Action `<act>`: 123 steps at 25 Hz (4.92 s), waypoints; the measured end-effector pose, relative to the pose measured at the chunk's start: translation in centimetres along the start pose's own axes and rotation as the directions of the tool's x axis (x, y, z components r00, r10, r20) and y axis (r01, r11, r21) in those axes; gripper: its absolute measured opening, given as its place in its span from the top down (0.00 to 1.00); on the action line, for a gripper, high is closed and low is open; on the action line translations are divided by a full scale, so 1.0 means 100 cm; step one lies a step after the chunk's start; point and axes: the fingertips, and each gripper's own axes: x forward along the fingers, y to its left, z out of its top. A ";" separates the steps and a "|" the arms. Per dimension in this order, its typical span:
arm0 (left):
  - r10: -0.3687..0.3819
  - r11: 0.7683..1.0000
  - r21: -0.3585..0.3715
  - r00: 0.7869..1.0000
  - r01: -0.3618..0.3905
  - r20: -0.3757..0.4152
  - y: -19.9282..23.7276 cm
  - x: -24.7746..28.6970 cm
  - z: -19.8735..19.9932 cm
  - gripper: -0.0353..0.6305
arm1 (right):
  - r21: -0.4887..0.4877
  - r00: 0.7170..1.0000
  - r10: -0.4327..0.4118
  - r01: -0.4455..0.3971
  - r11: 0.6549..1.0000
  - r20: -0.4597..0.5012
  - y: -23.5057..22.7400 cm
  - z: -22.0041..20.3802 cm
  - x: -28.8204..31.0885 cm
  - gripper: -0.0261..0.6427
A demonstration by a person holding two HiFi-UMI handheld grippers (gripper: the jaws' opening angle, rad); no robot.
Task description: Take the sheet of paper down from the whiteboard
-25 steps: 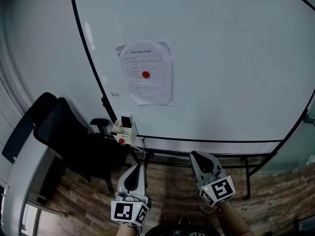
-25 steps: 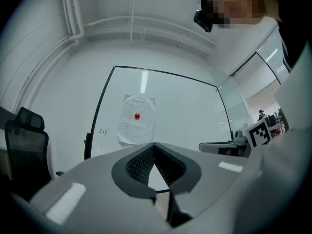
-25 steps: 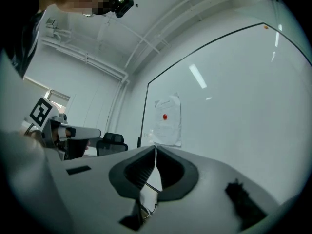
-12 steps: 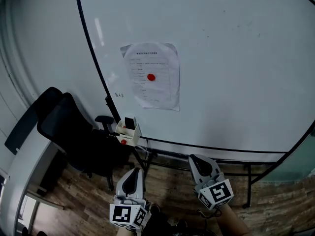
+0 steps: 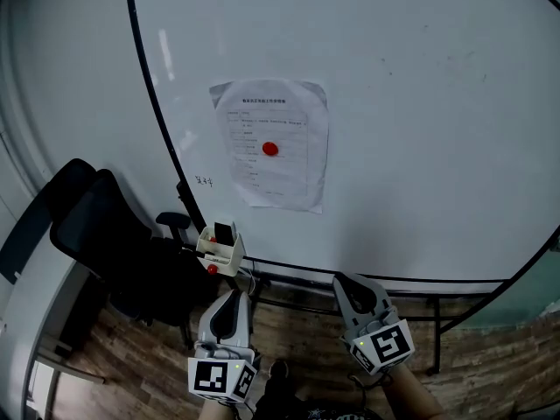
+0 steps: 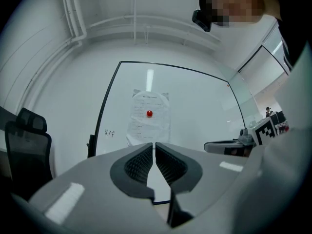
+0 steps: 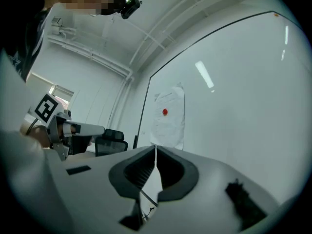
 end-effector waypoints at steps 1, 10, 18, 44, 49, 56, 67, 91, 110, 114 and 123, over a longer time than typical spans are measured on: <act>-0.005 1.000 0.001 1.000 0.005 0.005 0.005 0.009 0.001 0.91 | -0.015 1.000 -0.001 0.001 1.000 0.003 -0.001 0.003 0.008 0.94; -0.059 0.995 0.088 0.996 0.054 0.060 0.047 0.085 0.029 0.90 | -0.128 0.994 -0.043 0.056 0.990 0.098 -0.020 0.046 0.078 0.94; -0.089 0.991 0.108 0.986 0.074 0.142 0.091 0.135 0.078 0.86 | -0.276 0.986 -0.051 0.094 0.957 0.158 -0.013 0.100 0.139 0.84; -0.327 0.937 0.227 0.895 0.265 0.304 0.111 0.209 0.168 0.80 | -0.550 0.914 -0.390 0.384 0.742 0.111 -0.033 0.119 0.238 0.73; -0.323 0.935 0.245 0.902 0.257 0.287 0.108 0.221 0.180 0.80 | -0.568 0.907 -0.404 0.397 0.721 0.121 -0.032 0.119 0.240 0.76; -0.324 0.936 0.253 0.883 0.246 0.340 0.104 0.233 0.207 0.74 | -0.556 0.910 -0.395 0.393 0.733 0.123 -0.032 0.118 0.239 0.77; -0.339 0.929 0.255 0.894 0.268 0.295 0.083 0.249 0.218 0.72 | -0.556 0.916 -0.383 0.384 0.737 0.124 -0.032 0.117 0.239 0.77; -0.262 0.956 0.209 0.916 0.205 0.304 0.080 0.259 0.225 0.94 | -0.525 0.950 -0.288 0.306 0.794 0.118 -0.032 0.124 0.220 0.77; -0.201 0.975 0.119 0.975 0.190 0.092 0.016 0.184 0.128 0.94 | -0.460 0.976 -0.210 0.213 0.862 0.059 -0.015 0.095 0.103 0.77; -0.174 0.982 0.078 0.983 0.169 0.052 0.004 0.166 0.104 0.94 | -0.432 0.979 -0.198 0.196 0.881 0.041 -0.014 0.086 0.074 0.77; -0.093 0.994 0.055 0.995 0.095 -0.034 -0.010 0.109 0.048 0.94 | -0.365 0.983 -0.178 0.152 0.918 -0.041 -0.013 0.058 0.005 0.77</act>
